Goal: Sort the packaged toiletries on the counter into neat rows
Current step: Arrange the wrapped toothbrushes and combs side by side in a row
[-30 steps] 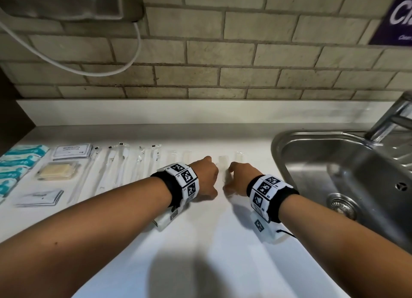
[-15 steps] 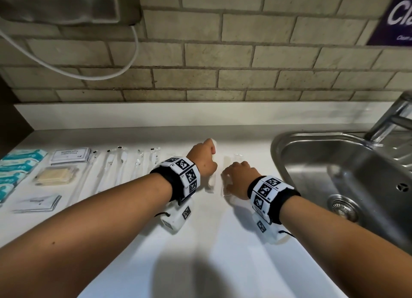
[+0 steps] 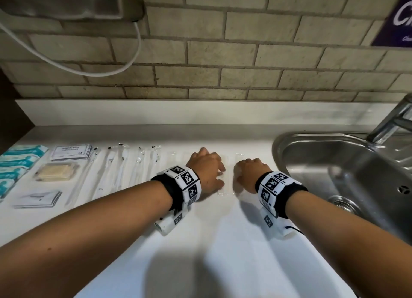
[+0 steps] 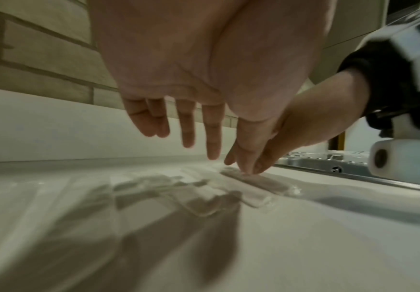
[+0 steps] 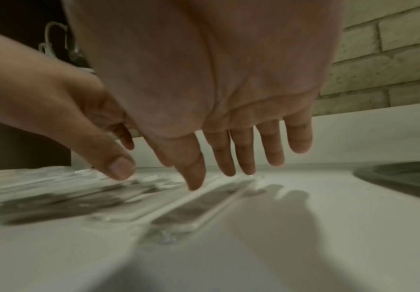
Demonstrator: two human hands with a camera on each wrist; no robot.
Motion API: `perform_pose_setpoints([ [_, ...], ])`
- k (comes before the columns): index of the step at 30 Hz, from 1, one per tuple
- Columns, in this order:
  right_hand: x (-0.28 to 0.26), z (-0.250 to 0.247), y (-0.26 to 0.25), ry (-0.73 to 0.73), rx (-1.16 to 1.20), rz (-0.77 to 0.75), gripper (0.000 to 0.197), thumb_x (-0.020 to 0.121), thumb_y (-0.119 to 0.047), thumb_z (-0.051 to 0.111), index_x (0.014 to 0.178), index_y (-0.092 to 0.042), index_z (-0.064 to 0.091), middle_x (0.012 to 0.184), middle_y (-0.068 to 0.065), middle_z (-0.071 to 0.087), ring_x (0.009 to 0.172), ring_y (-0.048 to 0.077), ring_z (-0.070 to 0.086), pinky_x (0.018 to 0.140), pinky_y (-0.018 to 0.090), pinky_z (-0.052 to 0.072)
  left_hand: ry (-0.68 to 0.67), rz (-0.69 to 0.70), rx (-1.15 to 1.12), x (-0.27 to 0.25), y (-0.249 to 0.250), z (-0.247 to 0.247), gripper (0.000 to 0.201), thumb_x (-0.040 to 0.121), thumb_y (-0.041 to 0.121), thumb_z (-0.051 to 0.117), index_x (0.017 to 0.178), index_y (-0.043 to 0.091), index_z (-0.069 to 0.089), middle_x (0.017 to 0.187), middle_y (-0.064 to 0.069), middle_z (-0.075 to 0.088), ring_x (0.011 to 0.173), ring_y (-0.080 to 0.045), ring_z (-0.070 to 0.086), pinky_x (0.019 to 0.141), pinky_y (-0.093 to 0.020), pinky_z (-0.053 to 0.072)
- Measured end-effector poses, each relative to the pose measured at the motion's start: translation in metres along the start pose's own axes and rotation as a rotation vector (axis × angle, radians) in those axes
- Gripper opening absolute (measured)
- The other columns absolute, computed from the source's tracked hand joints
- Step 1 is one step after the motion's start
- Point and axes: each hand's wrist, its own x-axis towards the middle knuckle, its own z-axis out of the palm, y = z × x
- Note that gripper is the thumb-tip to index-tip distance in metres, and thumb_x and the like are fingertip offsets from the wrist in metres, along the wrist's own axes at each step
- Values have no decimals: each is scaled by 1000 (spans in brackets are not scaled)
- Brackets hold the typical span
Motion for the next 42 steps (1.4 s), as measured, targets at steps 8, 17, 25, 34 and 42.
perform_pose_setpoints([
  [8, 0, -4, 10, -94, 16, -84, 29, 80, -19, 64, 107, -7, 61, 110, 7, 56, 107, 29, 56, 91, 42, 51, -117, 34, 119, 10, 20, 6, 31, 85, 45, 60, 69, 23, 46, 76, 5, 50, 102, -25, 46, 91, -40, 33],
  [17, 6, 0, 9, -106, 30, -85, 30, 74, -9, 67, 101, -5, 54, 102, 5, 48, 101, 30, 59, 85, 40, 53, -87, 8, 66, 16, 28, 11, 26, 86, 48, 62, 86, 22, 60, 95, 2, 60, 109, -25, 47, 94, -38, 33],
  [25, 9, 4, 10, -97, 16, -83, 52, 78, -14, 66, 126, -7, 47, 134, 8, 43, 126, 34, 47, 100, 45, 45, -40, 26, 69, 14, 24, 13, 31, 87, 51, 57, 99, 23, 65, 109, 2, 63, 110, -26, 47, 91, -40, 33],
  [34, 4, 12, -12, -47, -87, -215, 47, 95, -27, 46, 138, -10, 40, 148, 7, 36, 142, 32, 26, 114, 46, 28, -189, -132, 220, -1, -20, -2, 43, 83, 63, 53, 78, 21, 56, 85, 4, 58, 105, -26, 49, 90, -40, 34],
  [42, 6, 16, -18, -64, -73, -209, 44, 95, -23, 44, 136, -9, 38, 145, 8, 36, 135, 30, 33, 111, 44, 30, -202, -76, 211, -11, -22, 6, 40, 84, 64, 53, 86, 24, 48, 111, 2, 63, 113, -26, 51, 96, -41, 33],
])
